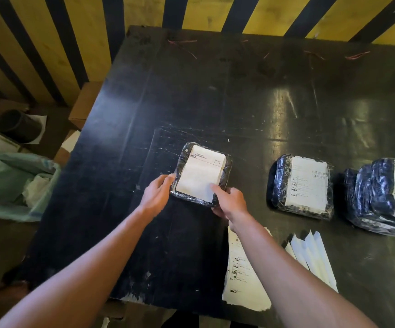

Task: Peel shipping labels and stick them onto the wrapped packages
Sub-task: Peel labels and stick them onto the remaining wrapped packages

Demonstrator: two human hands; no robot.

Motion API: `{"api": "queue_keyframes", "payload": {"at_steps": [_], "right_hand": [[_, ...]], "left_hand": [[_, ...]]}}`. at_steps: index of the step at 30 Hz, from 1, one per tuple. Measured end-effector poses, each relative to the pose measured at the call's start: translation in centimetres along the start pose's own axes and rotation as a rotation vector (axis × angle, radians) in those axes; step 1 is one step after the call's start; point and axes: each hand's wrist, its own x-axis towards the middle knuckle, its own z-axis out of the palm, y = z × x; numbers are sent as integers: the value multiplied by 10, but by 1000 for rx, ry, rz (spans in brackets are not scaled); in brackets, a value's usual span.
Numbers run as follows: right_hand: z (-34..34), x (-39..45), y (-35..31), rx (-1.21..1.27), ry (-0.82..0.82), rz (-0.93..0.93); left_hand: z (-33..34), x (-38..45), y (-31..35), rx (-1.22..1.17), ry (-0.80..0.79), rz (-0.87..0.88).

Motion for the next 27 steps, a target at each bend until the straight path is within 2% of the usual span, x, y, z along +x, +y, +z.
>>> {"api": "queue_keyframes", "payload": {"at_steps": [3,7,9,12,14,18,22,27], "right_hand": [[5,7,-3,63,-1,24],[4,3,-16,110,-46,51],[3,-4,-27,143,-63,83],[0,-11,-46,186,-104,132],[-1,-13,-55,175,-114,138],[-5,-11,-75,233,-131,144],[-7,-9,-109,237,-143,132],[-24,-9,-148,80,-71,-51]], "left_hand": [[10,-10,-13,-309,2,-43],[21,-12,-29,-351,79,-51],[22,-14,-35,-168,99,47],[25,-21,-40,518,137,410],[29,-24,-42,810,115,567],[40,-23,-41,971,-79,549],[37,-20,-34,998,-93,510],[36,-20,-26,997,-102,474]]}}
